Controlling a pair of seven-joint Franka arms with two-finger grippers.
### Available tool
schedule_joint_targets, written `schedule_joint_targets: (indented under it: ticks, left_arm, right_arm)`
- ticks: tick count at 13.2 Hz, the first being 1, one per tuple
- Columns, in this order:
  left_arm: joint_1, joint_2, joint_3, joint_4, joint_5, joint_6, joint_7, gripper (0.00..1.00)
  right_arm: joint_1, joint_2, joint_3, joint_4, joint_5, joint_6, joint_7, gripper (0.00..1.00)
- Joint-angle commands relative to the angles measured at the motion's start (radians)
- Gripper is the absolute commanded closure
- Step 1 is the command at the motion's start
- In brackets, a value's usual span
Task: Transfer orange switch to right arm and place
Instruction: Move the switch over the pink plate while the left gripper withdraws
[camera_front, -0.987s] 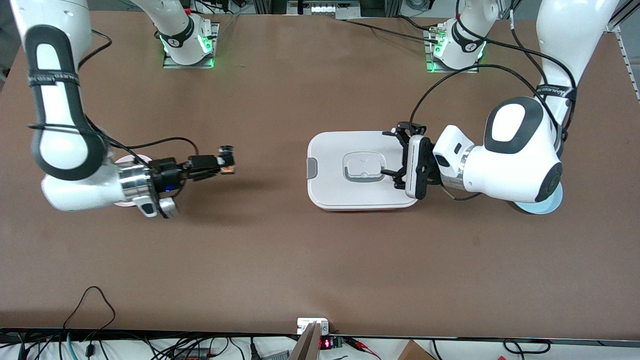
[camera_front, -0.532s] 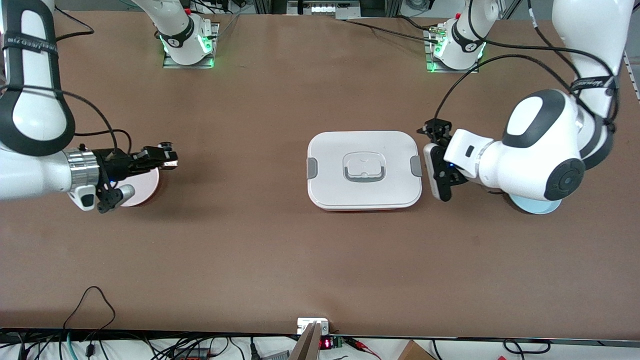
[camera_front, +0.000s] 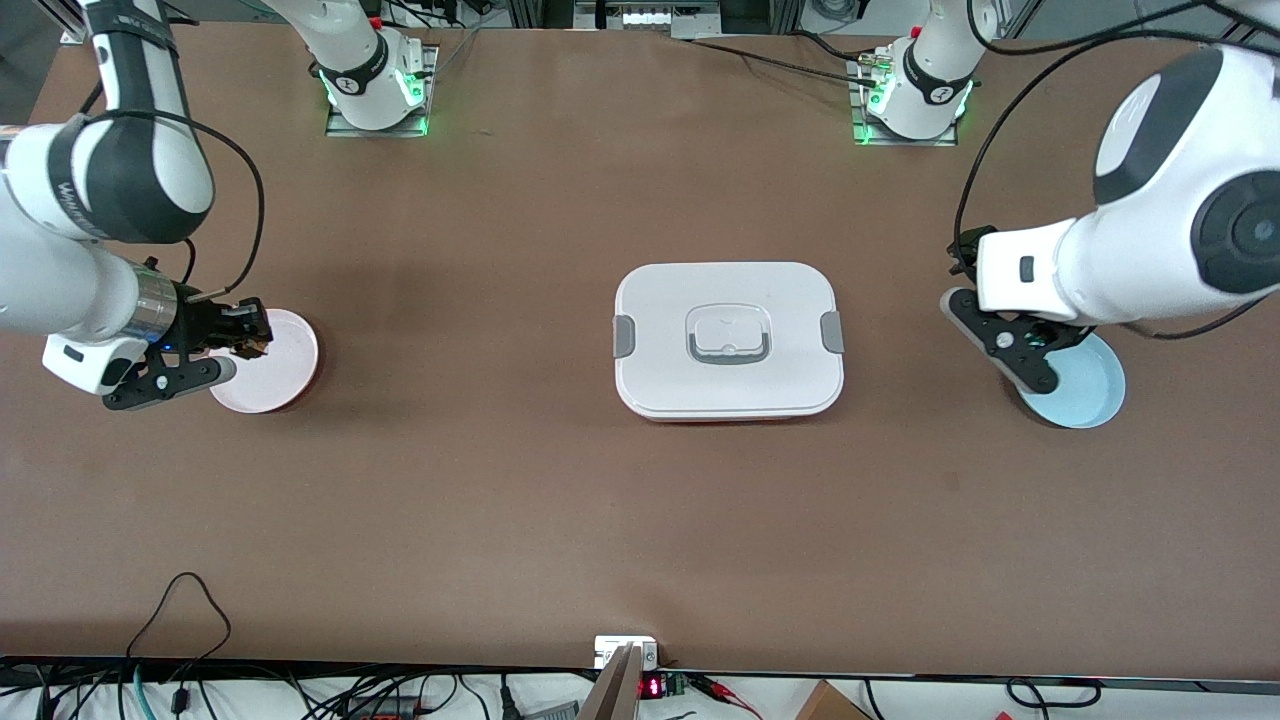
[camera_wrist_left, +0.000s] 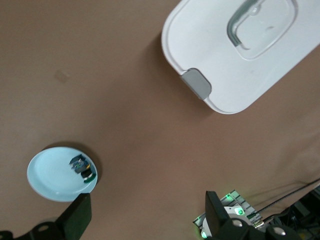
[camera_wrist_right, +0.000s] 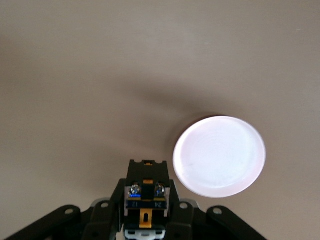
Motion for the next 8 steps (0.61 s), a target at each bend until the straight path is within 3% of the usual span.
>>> schedule_joint_targets:
  ticks: [1, 3, 5, 7, 8]
  left_arm:
    - [-0.068, -0.101, 0.154, -0.099, -0.044, 0.044, -0.057, 0.0]
    - [-0.169, -0.226, 0.348, -0.24, -0.114, 0.107, -0.116, 0.0]
    - [-0.205, -0.322, 0.476, -0.371, -0.225, 0.21, -0.301, 0.0]
    - [-0.232, -0.388, 0.536, -0.474, -0.221, 0.346, -0.5, 0.0]
    - [-0.231, -0.417, 0.544, -0.527, -0.221, 0.421, -0.505, 0.0]
  right_arm:
    - [0.039, -0.081, -0.064, -0.274, -0.03, 0.265, 0.02, 1.0]
    - [0.04, -0.065, -0.087, -0.38, -0.046, 0.448, 0.011, 1.0]
    - [0.039, -0.025, -0.093, -0.437, -0.047, 0.566, 0.005, 1.0]
    - [0.029, 0.021, -0.093, -0.448, -0.076, 0.62, 0.005, 1.0]
    - [0.025, 0.05, -0.093, -0.448, -0.078, 0.649, 0.005, 1.0]
